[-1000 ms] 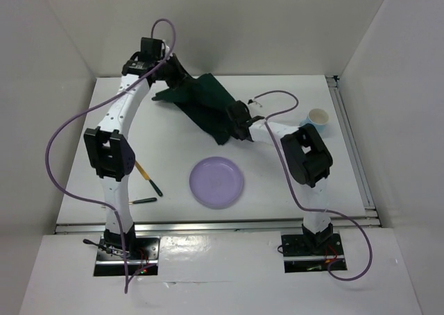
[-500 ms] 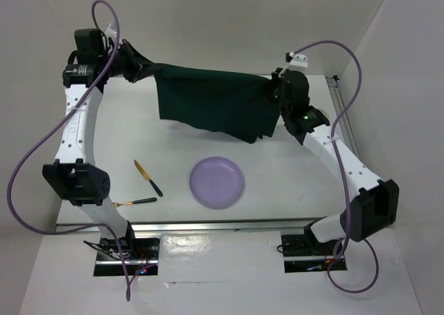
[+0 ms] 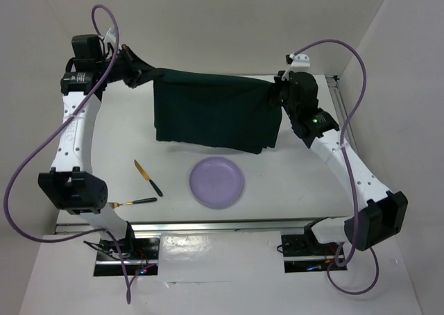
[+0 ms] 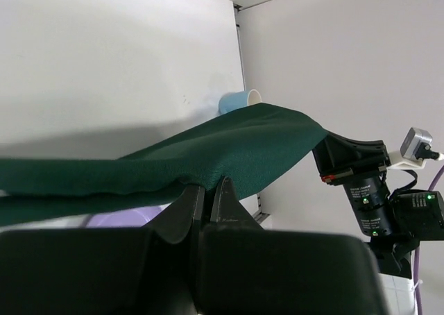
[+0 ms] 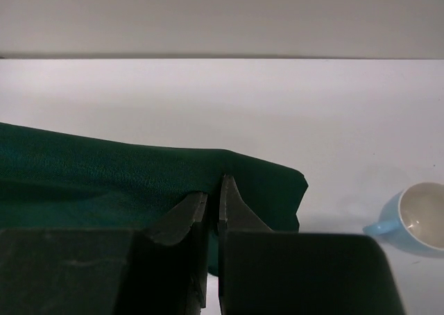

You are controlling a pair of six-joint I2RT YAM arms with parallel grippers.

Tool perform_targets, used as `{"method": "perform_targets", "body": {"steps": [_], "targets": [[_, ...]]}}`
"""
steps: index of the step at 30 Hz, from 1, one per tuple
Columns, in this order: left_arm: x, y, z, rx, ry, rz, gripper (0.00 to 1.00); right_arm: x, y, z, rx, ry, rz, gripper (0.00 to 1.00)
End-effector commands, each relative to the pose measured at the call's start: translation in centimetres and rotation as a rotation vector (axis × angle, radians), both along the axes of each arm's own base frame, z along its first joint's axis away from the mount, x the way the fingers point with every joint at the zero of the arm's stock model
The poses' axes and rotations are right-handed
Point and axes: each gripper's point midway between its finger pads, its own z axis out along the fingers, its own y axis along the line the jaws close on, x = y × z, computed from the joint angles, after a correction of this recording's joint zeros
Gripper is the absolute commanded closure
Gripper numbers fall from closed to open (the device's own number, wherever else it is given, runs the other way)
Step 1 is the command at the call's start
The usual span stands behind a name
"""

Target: Set the dinner table for one person

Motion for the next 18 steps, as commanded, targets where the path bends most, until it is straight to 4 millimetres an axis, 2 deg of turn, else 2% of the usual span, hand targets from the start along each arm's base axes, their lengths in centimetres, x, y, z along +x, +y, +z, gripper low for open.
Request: {"method": "perform_targets", "body": {"steps": [1,2,3,4,5,6,7,8,9,10,11,12,13,14,15,16,17,18], "targets": [[5.0,2.5,-0.3,0.037,-0.098,0.08,1.0,3.2,-4.6,1.9,-0.048,-0.079,-0.155,1.0],[5.9,2.5,-0.4,0.03,-0.102,0.083,1.0,4.2,-4.6,2.2,-0.041,-0.091,-0.15,1.0],[7.8,2.3,-0.7,0.03,-0.105,0.074,1.0,6.1,-5.1,2.9,-0.046,-0.109,-0.164,1.0],[7.6,1.8,1.4,0.033,-0.158,0.065,1.0,7.2,-5.4,3.4,-0.04,-0.128,-0.175,1.0],[9.7,2.0,-0.6,0.03,-0.118,0.064,1.0,8.1,-5.8,4.0,-0.048,-0.147,-0.185,1.0],[10.2,1.5,1.6,0.028,-0.171,0.043,1.0,9.6,-5.4,3.8,-0.046,-0.155,-0.186,1.0],[11.8,1.4,0.3,0.013,-0.15,0.032,1.0,10.4,-6.3,6.3,-0.039,-0.208,-0.207,1.0],[12.2,1.3,0.7,0.01,-0.168,0.022,1.0,11.0,-7.0,6.9,-0.036,-0.221,-0.222,1.0],[12.3,1.2,2.4,0.001,-0.208,0.016,1.0,11.9,-7.2,7.2,-0.033,-0.233,-0.225,1.0],[12.5,1.5,2.6,-0.013,-0.213,0.014,1.0,11.7,-7.3,9.9,-0.017,-0.285,-0.227,1.0],[12.5,1.4,3.1,-0.021,-0.229,0.007,1.0,12.0,-7.2,10.2,-0.013,-0.298,-0.227,1.0],[12.3,1.9,2.7,-0.031,-0.218,0.008,1.0,12.1,-7.2,10.6,-0.009,-0.311,-0.228,1.0],[12.3,2.5,3.1,-0.041,-0.238,0.012,1.0,11.6,-7.2,11.3,-0.013,-0.324,-0.219,1.0],[12.0,2.4,3.0,-0.041,-0.238,0.012,1.0,11.3,-7.2,10.9,-0.016,-0.317,-0.219,1.0],[11.3,3.1,2.2,-0.036,-0.212,0.025,1.0,10.0,-7.5,12.1,-0.007,-0.346,-0.22,1.0],[11.0,3.7,2.1,-0.026,-0.215,0.034,1.0,9.5,-7.5,9.5,-0.007,-0.294,-0.218,1.0],[10.3,3.6,1.4,-0.018,-0.197,0.032,1.0,8.7,-7.4,8.8,0.0,-0.285,-0.205,1.0],[9.9,4.4,0.8,0.008,-0.196,0.048,1.0,7.8,-7.2,7.7,0.012,-0.264,-0.19,1.0]]}}
